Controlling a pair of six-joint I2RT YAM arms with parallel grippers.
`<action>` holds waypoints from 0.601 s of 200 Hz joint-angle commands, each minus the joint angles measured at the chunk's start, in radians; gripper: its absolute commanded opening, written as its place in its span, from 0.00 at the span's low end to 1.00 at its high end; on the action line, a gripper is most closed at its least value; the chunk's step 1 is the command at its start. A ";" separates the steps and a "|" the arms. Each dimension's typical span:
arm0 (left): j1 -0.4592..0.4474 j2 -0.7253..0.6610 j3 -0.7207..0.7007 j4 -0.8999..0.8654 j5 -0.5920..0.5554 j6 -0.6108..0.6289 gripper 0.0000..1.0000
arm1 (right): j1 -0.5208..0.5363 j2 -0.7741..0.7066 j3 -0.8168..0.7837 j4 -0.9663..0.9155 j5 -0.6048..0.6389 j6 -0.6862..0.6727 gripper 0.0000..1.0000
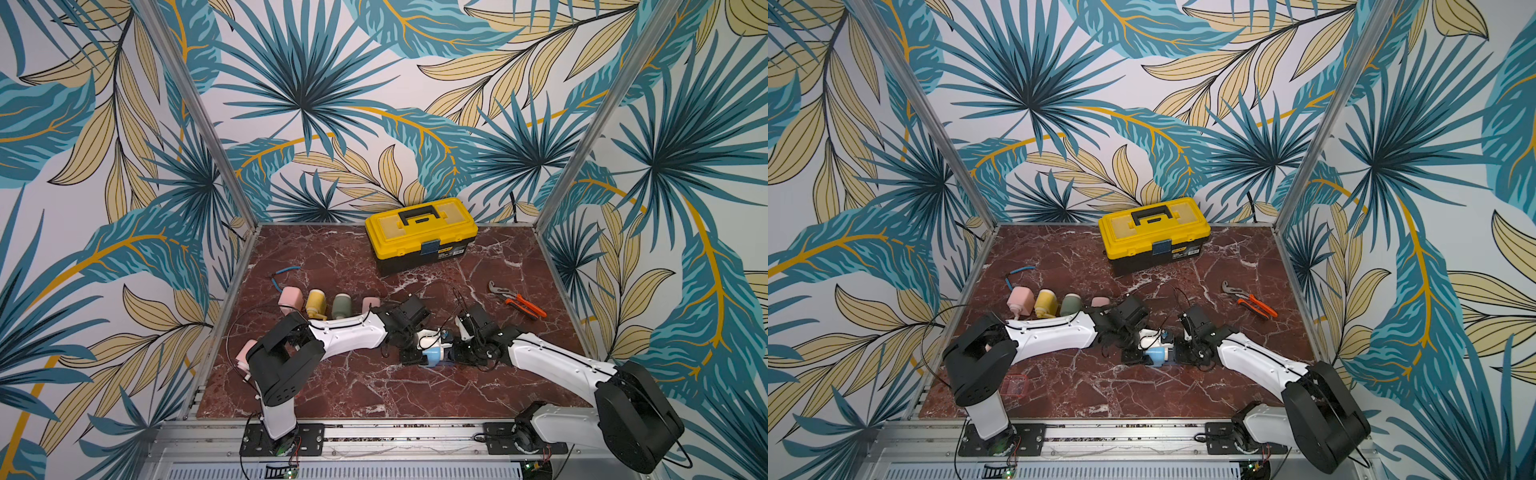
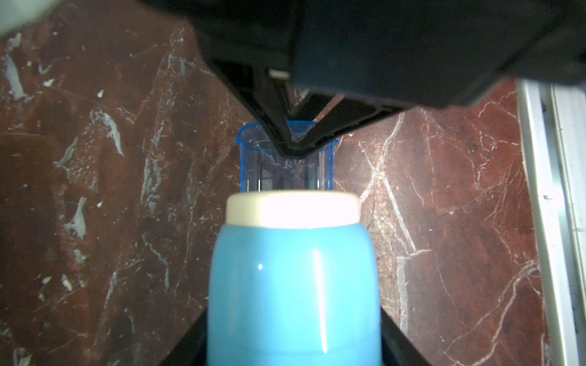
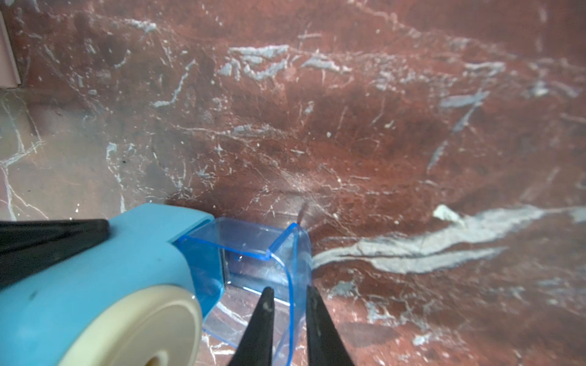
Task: Put the tray back into the pencil sharpener
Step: Close the container of the pencil sharpener.
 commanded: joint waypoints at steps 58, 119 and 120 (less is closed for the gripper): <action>0.015 0.009 0.022 0.035 0.042 0.026 0.50 | 0.010 -0.029 -0.038 0.096 -0.116 -0.110 0.15; 0.024 -0.004 0.028 0.037 0.066 0.025 0.50 | 0.000 -0.101 -0.073 0.181 -0.178 -0.025 0.23; 0.024 -0.004 0.027 0.037 0.065 0.024 0.50 | -0.002 -0.104 -0.075 0.182 -0.176 -0.022 0.23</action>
